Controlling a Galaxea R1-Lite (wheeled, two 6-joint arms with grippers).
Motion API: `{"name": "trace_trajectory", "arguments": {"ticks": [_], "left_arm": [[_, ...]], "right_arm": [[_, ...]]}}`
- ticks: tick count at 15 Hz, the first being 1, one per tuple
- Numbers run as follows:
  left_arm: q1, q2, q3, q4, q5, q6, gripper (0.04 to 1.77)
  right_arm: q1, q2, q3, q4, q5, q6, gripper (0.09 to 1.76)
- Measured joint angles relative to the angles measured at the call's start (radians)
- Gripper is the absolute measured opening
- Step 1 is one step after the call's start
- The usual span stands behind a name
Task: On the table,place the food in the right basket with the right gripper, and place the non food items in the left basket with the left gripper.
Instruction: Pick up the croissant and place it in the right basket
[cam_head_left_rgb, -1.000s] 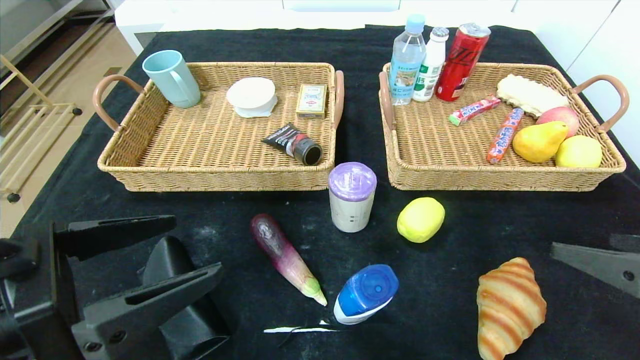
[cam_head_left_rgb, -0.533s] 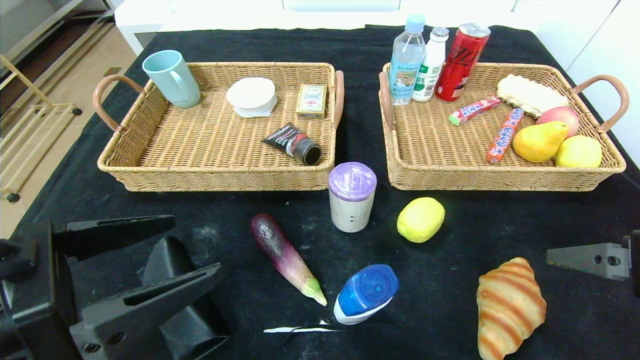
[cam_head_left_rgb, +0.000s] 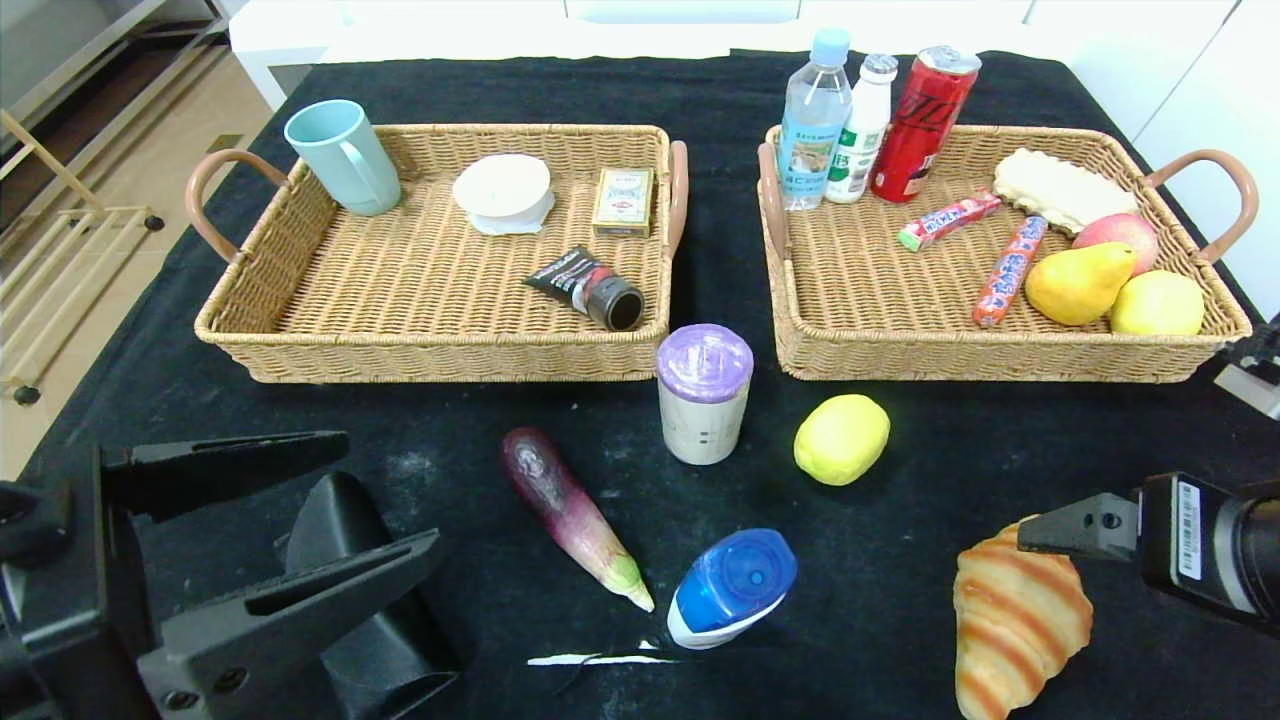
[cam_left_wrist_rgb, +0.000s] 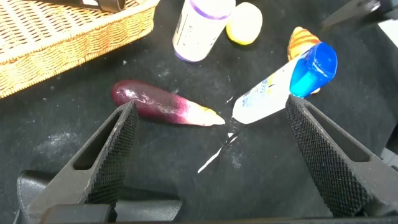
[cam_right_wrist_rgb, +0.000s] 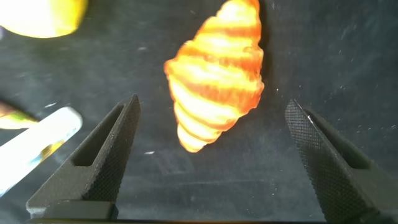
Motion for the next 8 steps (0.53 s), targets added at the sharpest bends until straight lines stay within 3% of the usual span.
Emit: {"name": "trace_trajectory", "arguments": {"ticks": [8], "left_arm": [[0.0,-0.002,0.0,0.0,0.0,0.007,1.72]], "right_arm": [[0.004,0.061,0.017,-0.003,0.023,0.029,1.71]]}}
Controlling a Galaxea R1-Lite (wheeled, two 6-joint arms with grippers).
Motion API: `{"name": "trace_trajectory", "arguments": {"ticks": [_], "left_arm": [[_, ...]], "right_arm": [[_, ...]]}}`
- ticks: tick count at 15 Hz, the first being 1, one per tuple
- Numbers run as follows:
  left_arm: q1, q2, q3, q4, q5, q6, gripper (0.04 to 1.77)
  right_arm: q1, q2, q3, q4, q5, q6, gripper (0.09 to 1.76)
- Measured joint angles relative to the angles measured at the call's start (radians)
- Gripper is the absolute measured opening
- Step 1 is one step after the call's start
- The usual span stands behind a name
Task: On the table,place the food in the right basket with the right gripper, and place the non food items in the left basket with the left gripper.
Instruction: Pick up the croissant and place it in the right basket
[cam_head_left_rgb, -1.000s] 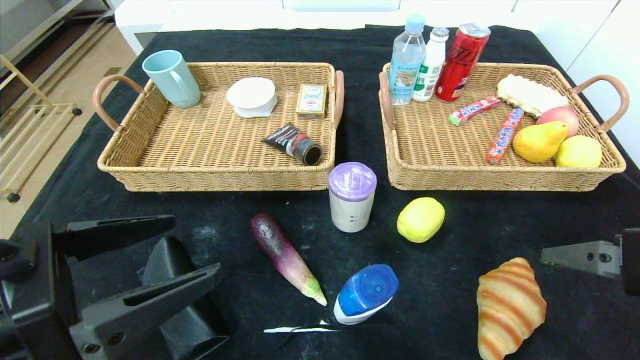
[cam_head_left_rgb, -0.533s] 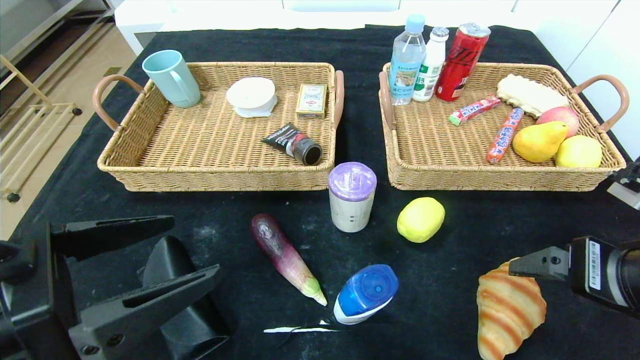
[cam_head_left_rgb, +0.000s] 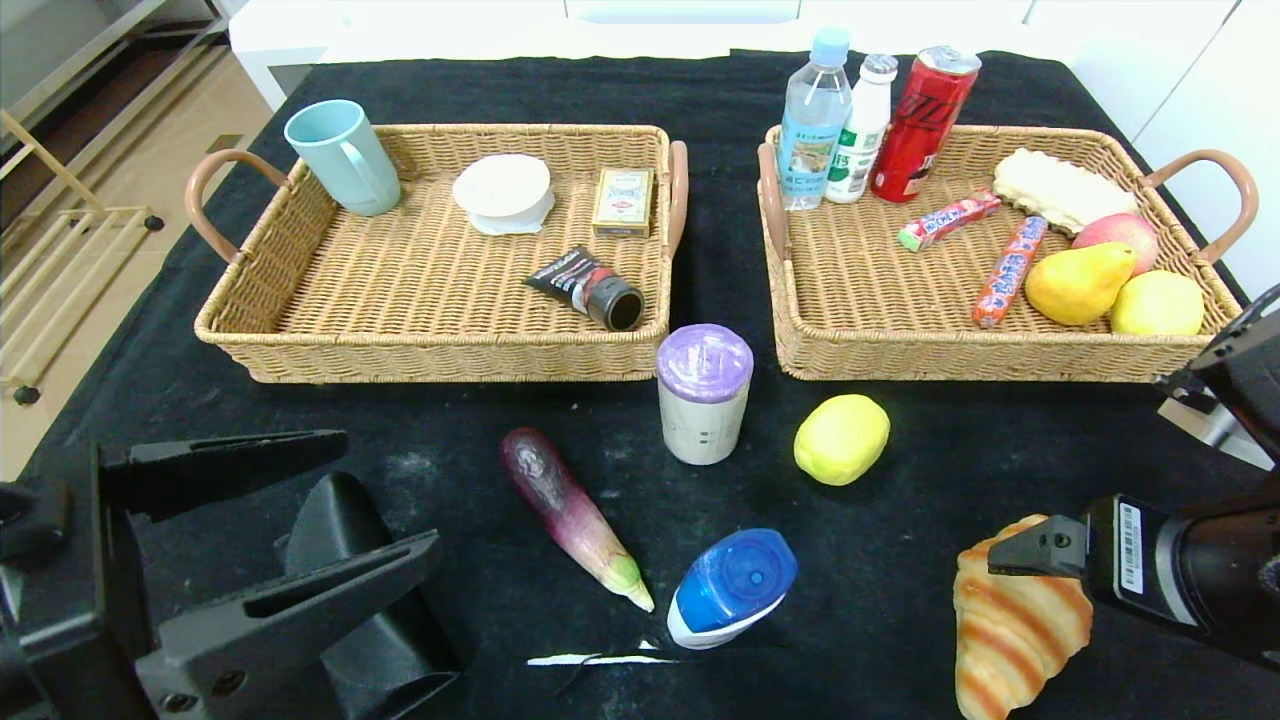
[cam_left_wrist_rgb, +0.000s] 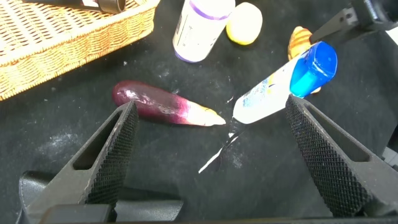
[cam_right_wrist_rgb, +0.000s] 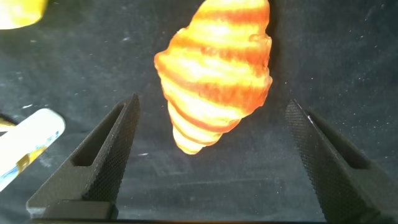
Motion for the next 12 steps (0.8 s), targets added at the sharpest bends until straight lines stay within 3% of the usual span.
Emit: {"name": "trace_trajectory", "arguments": {"ticks": [12], "left_arm": [[0.0,-0.012,0.0,-0.001,0.0,0.004,1.72]], "right_arm": [[-0.001,0.055,0.037,-0.048,-0.005,0.007,1.71]]}}
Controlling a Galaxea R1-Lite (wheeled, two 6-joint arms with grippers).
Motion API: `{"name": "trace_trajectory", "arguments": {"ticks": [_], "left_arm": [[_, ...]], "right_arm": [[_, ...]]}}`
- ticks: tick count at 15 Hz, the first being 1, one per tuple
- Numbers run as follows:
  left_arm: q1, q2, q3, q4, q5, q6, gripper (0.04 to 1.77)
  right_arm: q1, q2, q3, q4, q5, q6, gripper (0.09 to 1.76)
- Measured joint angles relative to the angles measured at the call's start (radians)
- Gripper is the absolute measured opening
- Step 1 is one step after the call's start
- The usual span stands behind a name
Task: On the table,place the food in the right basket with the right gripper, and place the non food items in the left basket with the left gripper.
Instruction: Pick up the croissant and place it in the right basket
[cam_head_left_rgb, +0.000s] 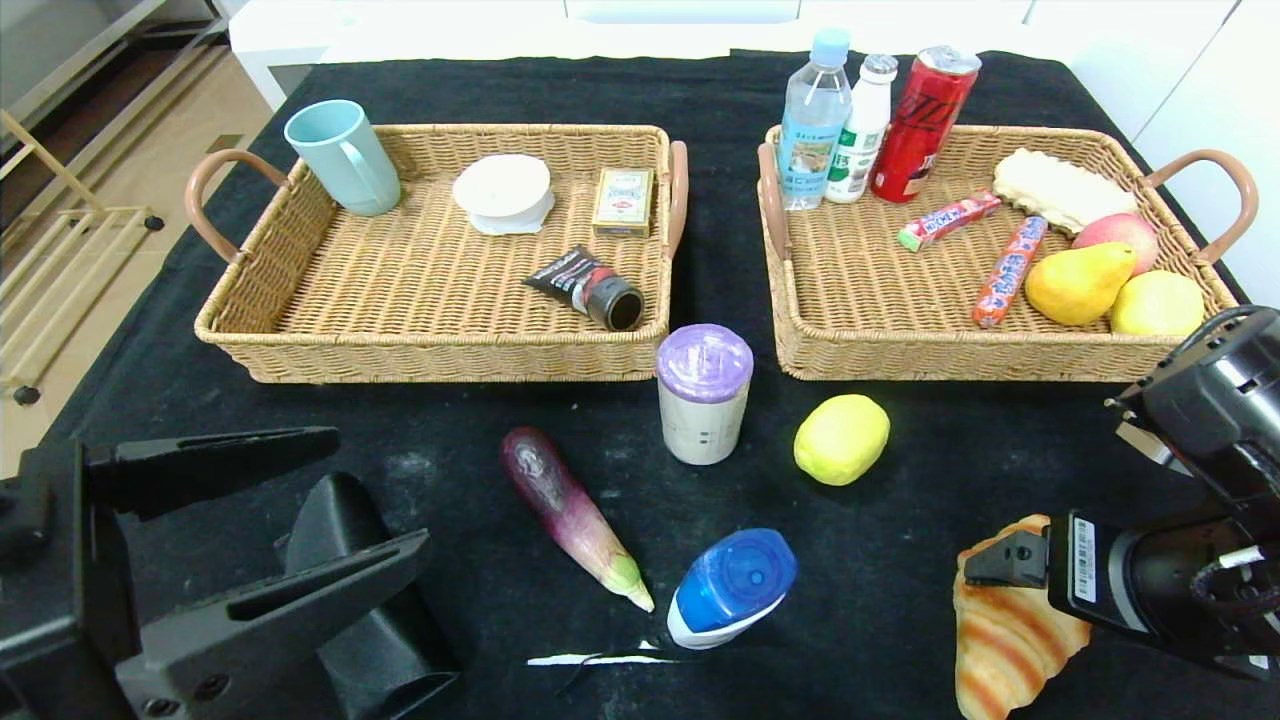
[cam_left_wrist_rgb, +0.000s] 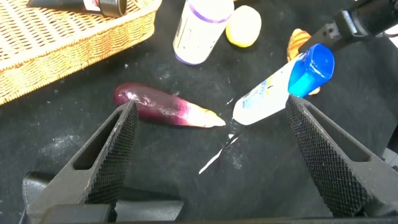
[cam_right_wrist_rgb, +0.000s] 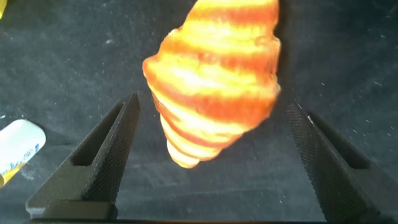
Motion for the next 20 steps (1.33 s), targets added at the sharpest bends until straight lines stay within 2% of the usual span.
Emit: {"name": "trace_trajectory", "arguments": {"ticks": [18,19,20], "left_arm": [[0.003,-0.01,0.0,0.001,0.0,0.003,1.72],[0.003,-0.011,0.0,0.001,0.0,0.003,1.72],[0.003,-0.011,0.001,0.001,0.0,0.003,1.72]], "right_arm": [[-0.007,0.045,0.036,-0.053,0.001,0.009,1.71],[-0.007,0.046,0.038,-0.053,0.0,0.009,1.66],[-0.007,0.047,0.038,-0.054,0.001,0.009,1.48]]}}
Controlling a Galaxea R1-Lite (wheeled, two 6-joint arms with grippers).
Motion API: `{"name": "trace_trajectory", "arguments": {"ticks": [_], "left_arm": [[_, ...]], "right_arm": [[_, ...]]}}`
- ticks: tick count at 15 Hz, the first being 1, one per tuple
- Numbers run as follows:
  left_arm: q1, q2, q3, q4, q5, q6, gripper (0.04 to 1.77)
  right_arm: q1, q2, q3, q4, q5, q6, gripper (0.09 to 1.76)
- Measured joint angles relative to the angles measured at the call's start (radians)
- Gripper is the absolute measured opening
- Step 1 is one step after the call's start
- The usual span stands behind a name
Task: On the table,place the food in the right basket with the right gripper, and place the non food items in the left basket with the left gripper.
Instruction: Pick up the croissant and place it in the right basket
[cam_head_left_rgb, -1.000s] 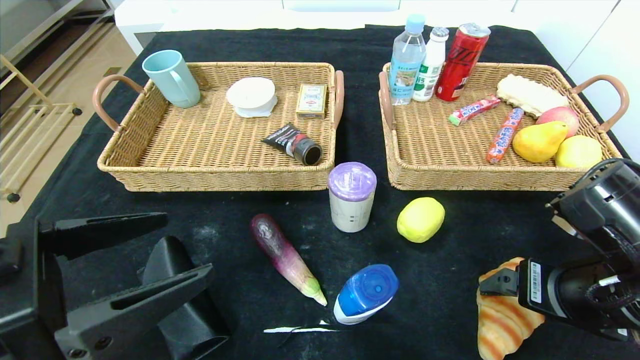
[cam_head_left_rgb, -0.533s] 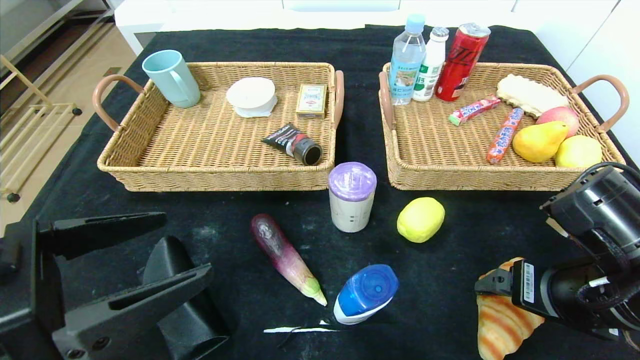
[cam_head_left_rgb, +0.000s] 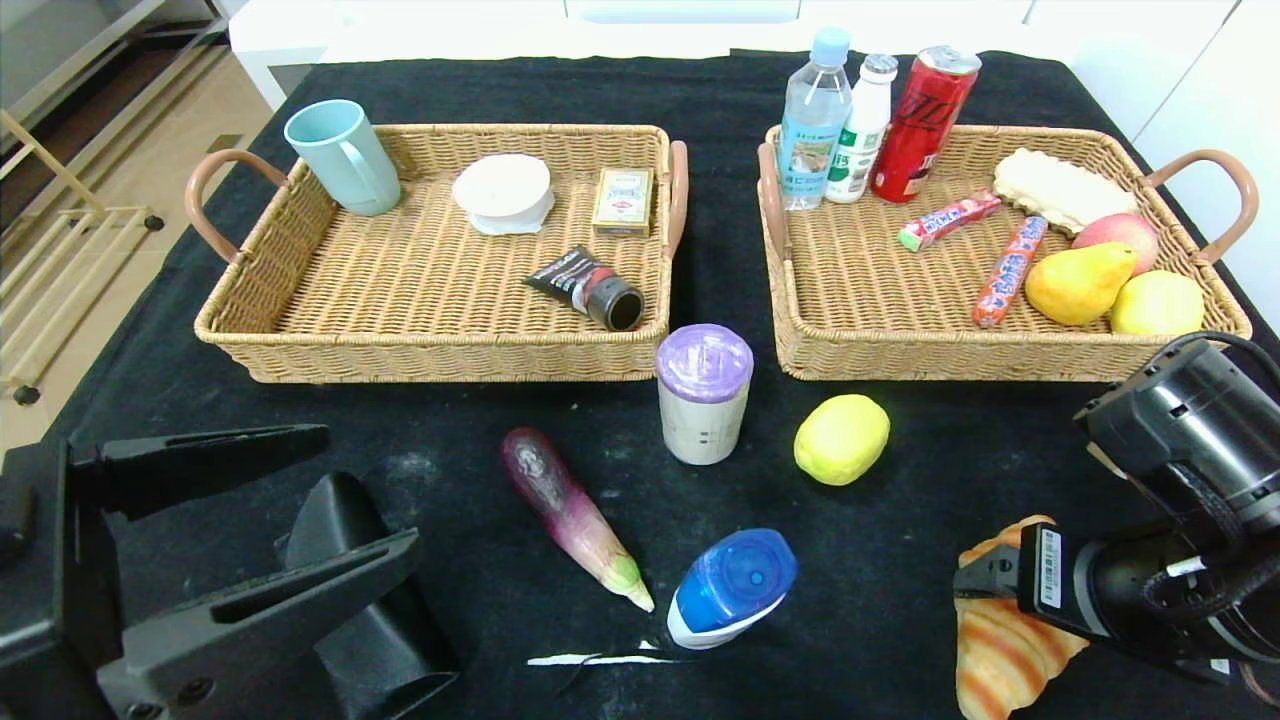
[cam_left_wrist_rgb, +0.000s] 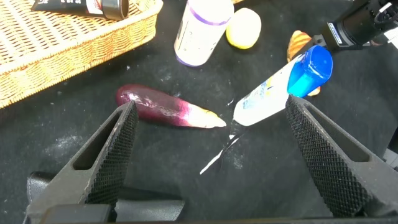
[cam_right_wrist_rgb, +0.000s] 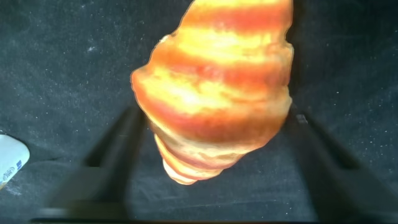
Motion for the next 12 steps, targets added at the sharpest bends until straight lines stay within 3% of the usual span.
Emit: {"name": "trace_trajectory", "arguments": {"ticks": [2,5,7,12], "left_arm": [[0.0,-0.001,0.0,0.0,0.0,0.0,1.72],[0.0,-0.002,0.003,0.0,0.0,0.008,1.72],[0.0,-0.003,0.003,0.0,0.0,0.008,1.72],[0.0,-0.004,0.004,0.0,0.0,0.008,1.72]], "right_arm": [[0.002,0.0,0.002,-0.001,0.0,0.0,1.19],[0.001,0.001,0.01,-0.007,0.0,0.0,0.94],[0.0,0.005,0.021,-0.024,0.0,0.0,0.84],[-0.002,0.02,0.046,-0.05,0.0,0.0,0.82]]}}
